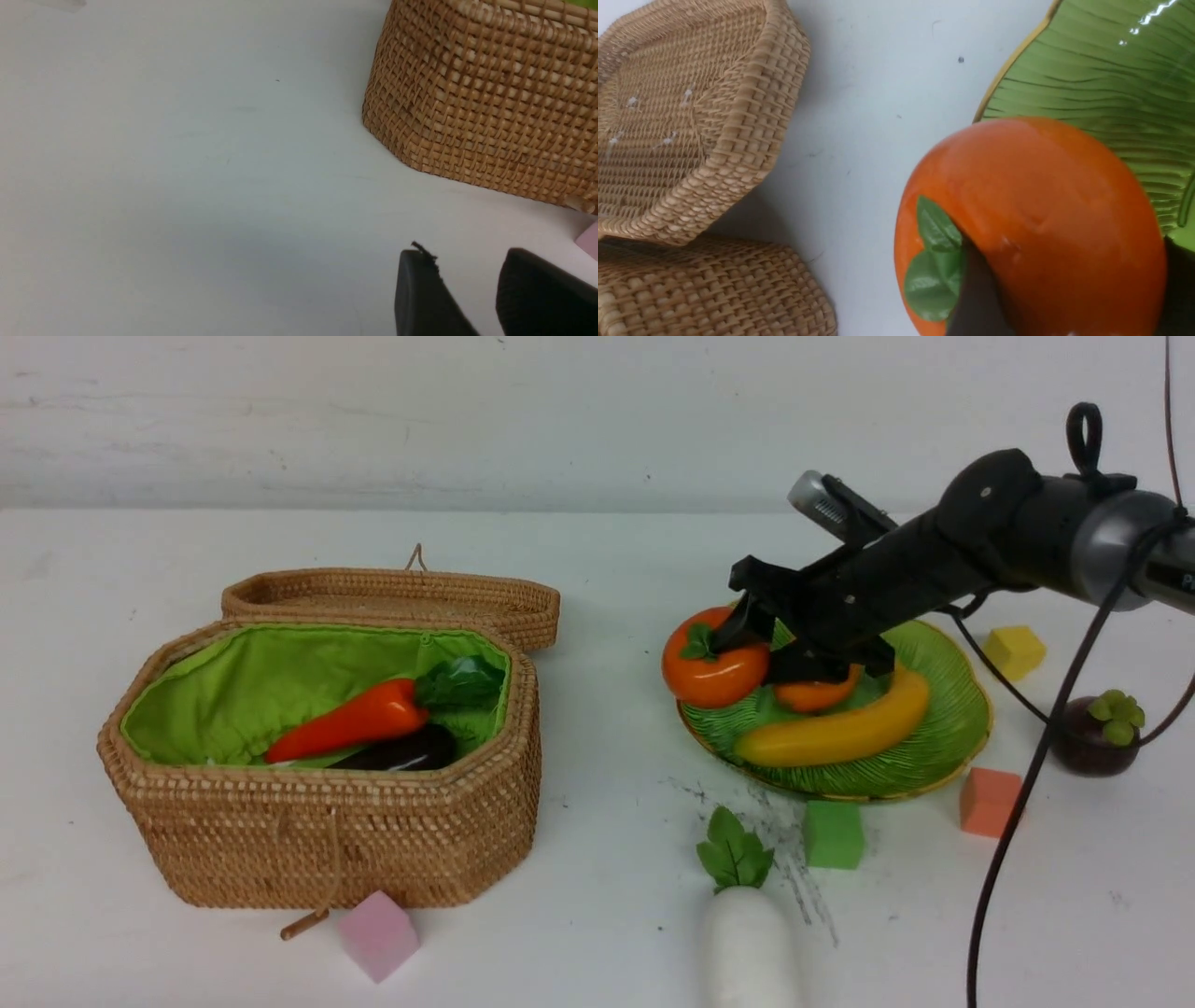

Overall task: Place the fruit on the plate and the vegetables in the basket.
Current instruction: Grab a tomato with your right arm and place it on the plate on the right, then take a daikon with your right arm and place it on the basket on the left, then use the right arm to grab a mangosteen and put it into the right plate

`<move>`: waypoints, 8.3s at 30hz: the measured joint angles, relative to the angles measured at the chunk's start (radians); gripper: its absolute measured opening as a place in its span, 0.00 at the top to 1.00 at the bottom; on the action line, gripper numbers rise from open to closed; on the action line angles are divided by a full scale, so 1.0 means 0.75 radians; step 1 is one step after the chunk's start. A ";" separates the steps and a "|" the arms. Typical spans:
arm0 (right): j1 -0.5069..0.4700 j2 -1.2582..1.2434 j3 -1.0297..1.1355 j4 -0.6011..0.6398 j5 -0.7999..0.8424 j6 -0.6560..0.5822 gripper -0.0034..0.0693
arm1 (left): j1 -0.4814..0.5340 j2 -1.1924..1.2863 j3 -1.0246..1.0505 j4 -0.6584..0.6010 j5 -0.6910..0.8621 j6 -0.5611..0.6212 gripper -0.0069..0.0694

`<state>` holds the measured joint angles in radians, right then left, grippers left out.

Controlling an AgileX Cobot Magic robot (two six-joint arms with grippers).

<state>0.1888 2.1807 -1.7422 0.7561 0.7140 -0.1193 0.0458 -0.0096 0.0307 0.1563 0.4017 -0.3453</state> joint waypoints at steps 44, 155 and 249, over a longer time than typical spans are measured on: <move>0.000 -0.339 0.001 -0.598 0.395 0.257 0.18 | 0.000 0.000 0.000 0.000 0.000 0.000 0.60; -0.622 -0.439 0.361 -0.646 0.349 0.327 0.14 | 0.000 0.000 0.000 0.000 0.000 0.000 0.60; -0.201 -0.268 0.111 -0.488 0.218 -0.175 0.14 | 0.000 0.000 0.000 0.000 0.000 0.000 0.60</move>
<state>0.0378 1.9794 -1.6592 0.3900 0.8775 -0.2507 0.0458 -0.0096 0.0307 0.1563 0.4017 -0.3453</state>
